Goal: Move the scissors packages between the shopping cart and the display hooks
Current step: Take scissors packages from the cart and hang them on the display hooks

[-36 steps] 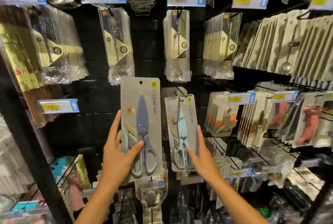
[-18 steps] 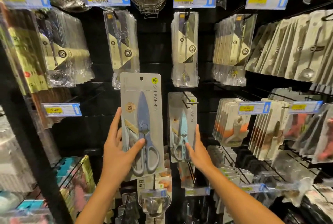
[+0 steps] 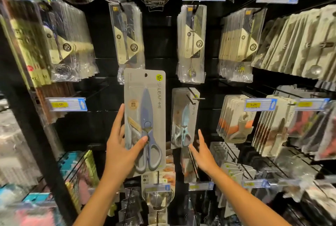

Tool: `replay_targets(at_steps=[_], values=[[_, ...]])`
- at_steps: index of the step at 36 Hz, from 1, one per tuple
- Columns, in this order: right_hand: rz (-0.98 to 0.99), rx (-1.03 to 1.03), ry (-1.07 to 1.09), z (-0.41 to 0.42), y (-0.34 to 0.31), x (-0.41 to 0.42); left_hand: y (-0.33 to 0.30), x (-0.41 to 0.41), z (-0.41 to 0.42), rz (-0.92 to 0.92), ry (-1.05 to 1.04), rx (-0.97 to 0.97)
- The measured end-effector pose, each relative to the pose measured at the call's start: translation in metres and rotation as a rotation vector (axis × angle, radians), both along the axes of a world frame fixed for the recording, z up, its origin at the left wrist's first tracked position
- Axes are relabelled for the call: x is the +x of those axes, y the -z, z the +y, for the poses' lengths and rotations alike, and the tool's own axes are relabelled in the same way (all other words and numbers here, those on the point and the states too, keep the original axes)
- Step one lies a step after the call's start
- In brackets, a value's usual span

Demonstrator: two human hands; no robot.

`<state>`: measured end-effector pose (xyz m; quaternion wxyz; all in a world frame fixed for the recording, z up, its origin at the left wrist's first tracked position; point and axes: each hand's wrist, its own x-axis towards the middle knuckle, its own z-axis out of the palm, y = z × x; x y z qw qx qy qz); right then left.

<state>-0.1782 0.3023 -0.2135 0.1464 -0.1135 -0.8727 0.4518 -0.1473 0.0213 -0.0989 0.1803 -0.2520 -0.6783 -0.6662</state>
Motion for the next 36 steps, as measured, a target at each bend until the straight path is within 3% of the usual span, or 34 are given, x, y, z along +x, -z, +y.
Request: replay_targets(at_steps=[10,16,19,36], values=[[0.234,-0.244,-0.273,-0.073,-0.038,0.063,0.009,0.004,-0.007,-0.02,0.073,0.012],[0.309,-0.262,-0.385,-0.103,-0.056,0.089,0.023,0.008,-0.005,-0.018,0.137,0.002],[0.321,-0.164,-0.35,-0.109,-0.056,0.098,0.029,0.011,-0.002,-0.017,0.177,-0.016],[0.246,-0.108,-0.174,-0.083,-0.035,0.128,0.029,-0.018,0.03,-0.073,0.344,-0.152]])
